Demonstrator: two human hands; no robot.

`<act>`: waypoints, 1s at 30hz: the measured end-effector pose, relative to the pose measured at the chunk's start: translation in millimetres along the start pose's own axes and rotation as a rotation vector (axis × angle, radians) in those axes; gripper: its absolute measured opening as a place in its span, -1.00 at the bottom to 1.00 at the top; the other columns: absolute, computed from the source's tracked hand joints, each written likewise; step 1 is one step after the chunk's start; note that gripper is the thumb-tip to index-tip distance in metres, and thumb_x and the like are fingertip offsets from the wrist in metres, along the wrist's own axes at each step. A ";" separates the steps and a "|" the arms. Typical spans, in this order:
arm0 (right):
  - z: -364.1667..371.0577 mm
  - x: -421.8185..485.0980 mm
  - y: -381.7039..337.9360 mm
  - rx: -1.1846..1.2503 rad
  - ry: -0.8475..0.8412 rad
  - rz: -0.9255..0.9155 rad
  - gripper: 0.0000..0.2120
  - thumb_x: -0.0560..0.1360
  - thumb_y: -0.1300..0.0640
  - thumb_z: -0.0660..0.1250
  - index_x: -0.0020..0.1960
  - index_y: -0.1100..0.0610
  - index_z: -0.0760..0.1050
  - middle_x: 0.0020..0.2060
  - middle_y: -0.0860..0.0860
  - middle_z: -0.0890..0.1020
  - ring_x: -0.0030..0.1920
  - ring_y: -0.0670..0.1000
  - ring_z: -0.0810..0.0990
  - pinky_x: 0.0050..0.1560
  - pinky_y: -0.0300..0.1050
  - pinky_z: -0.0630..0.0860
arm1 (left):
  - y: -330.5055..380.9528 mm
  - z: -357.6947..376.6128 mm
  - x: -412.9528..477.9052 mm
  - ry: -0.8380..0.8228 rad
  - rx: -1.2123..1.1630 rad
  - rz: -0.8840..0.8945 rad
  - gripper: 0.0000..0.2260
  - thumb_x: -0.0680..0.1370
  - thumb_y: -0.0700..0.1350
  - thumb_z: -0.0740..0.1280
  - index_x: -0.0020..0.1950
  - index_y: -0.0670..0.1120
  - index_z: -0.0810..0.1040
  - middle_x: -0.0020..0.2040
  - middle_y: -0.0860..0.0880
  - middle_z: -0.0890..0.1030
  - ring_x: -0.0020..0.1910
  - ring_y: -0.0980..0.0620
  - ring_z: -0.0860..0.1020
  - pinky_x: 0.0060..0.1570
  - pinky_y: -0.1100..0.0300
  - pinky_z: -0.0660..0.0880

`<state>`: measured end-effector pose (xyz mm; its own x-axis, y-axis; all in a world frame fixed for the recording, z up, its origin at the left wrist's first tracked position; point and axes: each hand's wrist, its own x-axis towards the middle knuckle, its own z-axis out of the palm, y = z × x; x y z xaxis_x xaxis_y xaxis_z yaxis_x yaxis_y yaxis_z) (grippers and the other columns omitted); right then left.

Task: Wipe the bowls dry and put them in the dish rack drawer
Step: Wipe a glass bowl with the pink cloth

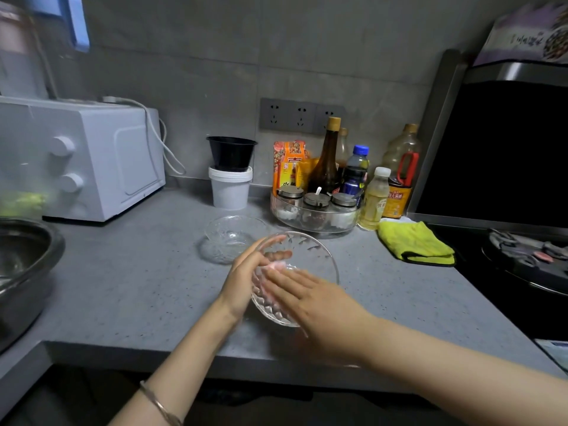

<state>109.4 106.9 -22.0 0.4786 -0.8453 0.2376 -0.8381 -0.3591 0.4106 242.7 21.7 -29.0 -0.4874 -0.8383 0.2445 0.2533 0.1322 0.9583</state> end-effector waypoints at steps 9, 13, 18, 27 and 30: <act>8.3 2.6 -13.6 0.067 0.207 0.050 -0.66 0.30 0.13 0.39 0.06 0.12 0.66 0.02 0.01 0.69 -0.05 -0.01 0.68 -0.25 -0.25 0.59 | -1.8 1.3 -2.3 0.133 -0.035 0.005 -0.62 0.44 -0.18 0.10 0.14 0.02 0.59 0.04 -0.13 0.67 0.14 -0.10 0.59 -0.02 0.02 0.58; 4.0 8.2 1.2 0.054 0.128 0.131 -0.25 0.33 -0.21 0.46 0.37 0.19 0.43 0.35 0.11 0.45 0.33 0.04 0.46 0.26 -0.09 0.41 | -0.2 5.7 -3.8 0.104 -0.040 0.017 -0.58 0.52 -0.35 0.04 0.15 -0.02 0.58 -0.01 0.07 0.68 0.05 0.11 0.61 -0.19 0.34 0.52; -8.8 10.1 -6.8 0.046 0.033 0.253 -0.46 0.36 -0.10 0.47 0.25 0.15 0.55 0.24 0.07 0.57 0.12 0.04 0.62 -0.13 -0.16 0.59 | 0.1 6.3 -0.4 0.180 -0.092 0.014 -0.62 0.57 -0.28 0.03 0.15 0.00 0.57 0.04 -0.09 0.67 0.02 -0.01 0.64 -0.15 0.12 0.59; -40.6 -2.6 20.5 1.020 0.012 0.340 -0.81 0.33 0.15 0.56 -0.11 0.18 0.64 -0.22 0.12 0.69 -0.26 -0.03 0.60 -0.16 -0.01 0.57 | 5.3 0.9 -5.2 -0.032 -0.082 -0.048 -0.66 0.49 0.02 0.18 0.25 0.18 0.47 0.35 0.00 0.47 0.30 -0.04 0.47 0.27 -0.03 0.42; -55.6 -8.6 36.4 1.340 -0.029 0.392 -0.78 0.30 0.30 0.54 -0.08 0.28 0.61 -0.19 0.12 0.70 -0.21 -0.01 0.66 -0.14 -0.18 0.59 | 4.8 -2.0 -6.9 -0.059 0.008 0.023 -0.55 0.39 0.34 0.26 0.09 0.07 0.56 0.24 0.06 0.55 0.27 0.07 0.48 0.31 -0.02 0.39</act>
<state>89.3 123.1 39.8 0.1661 -0.9794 0.1145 -0.5319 -0.1868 -0.8260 248.9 27.1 -26.4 -0.5300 -0.8024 0.2744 0.2584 0.1554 0.9534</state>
